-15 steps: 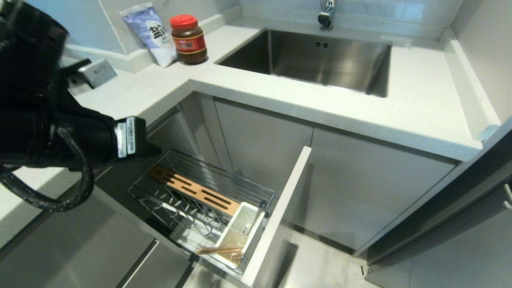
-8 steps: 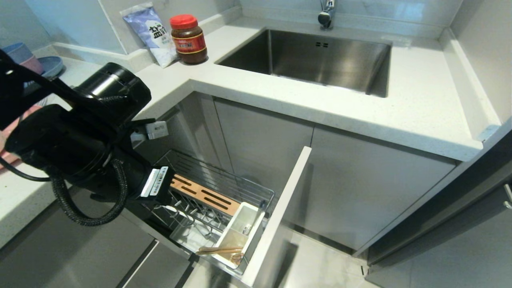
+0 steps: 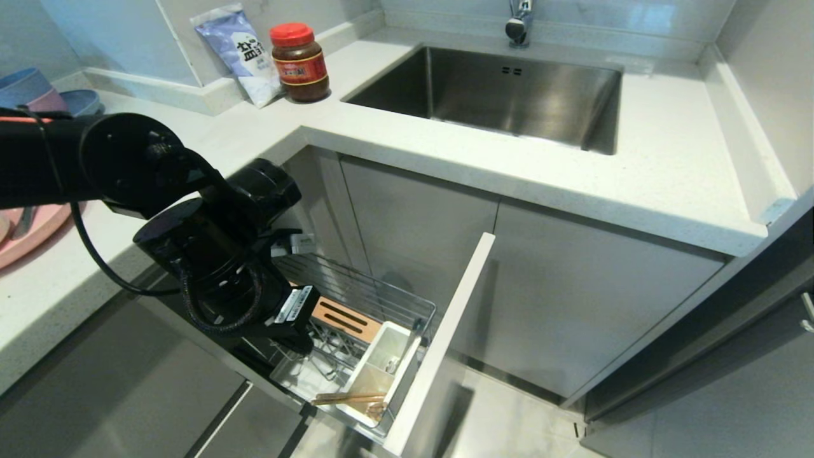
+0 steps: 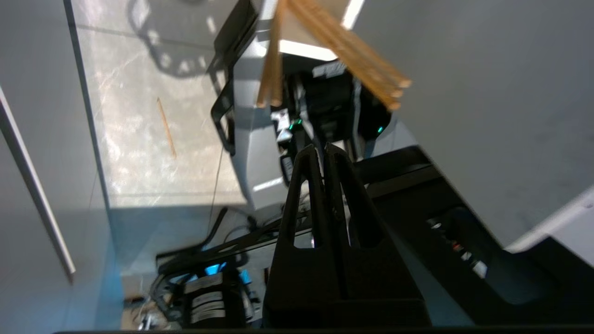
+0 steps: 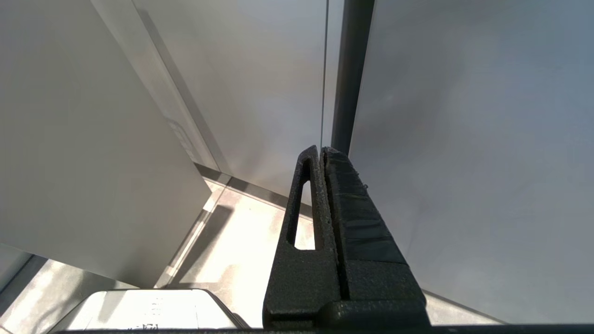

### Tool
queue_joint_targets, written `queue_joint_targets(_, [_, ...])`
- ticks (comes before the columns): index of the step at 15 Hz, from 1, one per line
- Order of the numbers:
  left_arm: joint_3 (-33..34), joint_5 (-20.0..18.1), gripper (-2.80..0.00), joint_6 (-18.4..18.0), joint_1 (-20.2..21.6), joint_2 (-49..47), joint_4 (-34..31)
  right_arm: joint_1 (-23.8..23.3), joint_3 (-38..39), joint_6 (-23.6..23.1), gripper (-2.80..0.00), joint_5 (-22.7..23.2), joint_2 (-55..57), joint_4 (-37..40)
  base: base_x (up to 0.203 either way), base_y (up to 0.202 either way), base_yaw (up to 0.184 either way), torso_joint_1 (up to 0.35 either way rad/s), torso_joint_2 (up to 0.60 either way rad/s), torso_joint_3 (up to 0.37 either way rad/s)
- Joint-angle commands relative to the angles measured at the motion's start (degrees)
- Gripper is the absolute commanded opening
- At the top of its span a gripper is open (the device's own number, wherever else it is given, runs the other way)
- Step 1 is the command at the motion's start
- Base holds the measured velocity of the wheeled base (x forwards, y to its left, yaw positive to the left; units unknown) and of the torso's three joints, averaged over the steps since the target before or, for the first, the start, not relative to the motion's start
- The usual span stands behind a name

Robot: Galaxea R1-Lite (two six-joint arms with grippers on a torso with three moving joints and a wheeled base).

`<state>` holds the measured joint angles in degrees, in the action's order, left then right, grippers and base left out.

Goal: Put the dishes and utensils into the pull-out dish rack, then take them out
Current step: Take the chopsticks out of the cupboard

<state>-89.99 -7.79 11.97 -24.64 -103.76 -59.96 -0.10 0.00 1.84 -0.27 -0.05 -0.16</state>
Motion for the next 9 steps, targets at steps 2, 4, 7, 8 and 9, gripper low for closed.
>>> queue_joint_targets(2, [-0.5, -1.2, -2.80, -1.7, 2.0, -6.4, -0.6, 0.1, 0.1, 0.0, -2.80, 0.0, -0.1, 0.0, 0.000, 0.000, 0.000, 0.000, 0.00, 0.000])
queue_joint_targets(4, [-0.6, -3.1, 0.00, -3.5, 2.4, -8.5, -1.0, 0.0, 0.0, 0.0, -2.80, 0.0, -0.1, 0.0, 0.000, 0.000, 0.000, 0.000, 0.00, 0.000])
queue_joint_targets(7, [-1.6, -6.5, 0.00, -5.8, 2.9, -12.0, -2.4, 0.0, 0.0, 0.0, -2.80, 0.0, -0.1, 0.0, 0.000, 0.000, 0.000, 0.000, 0.00, 0.000])
queue_joint_targets(8, [-1.9, -6.6, 0.00, -5.9, 3.0, -13.2, -2.5, 0.0, 0.1, 0.0, -2.80, 0.0, -0.2, 0.0, 0.000, 0.000, 0.000, 0.000, 0.00, 0.000])
queue_joint_targets(9, [-2.4, -6.6, 0.00, -5.9, 3.2, -14.5, -2.6, 0.0, 0.0, 0.0, -2.80, 0.0, -0.1, 0.0, 0.000, 0.000, 0.000, 0.000, 0.00, 0.000])
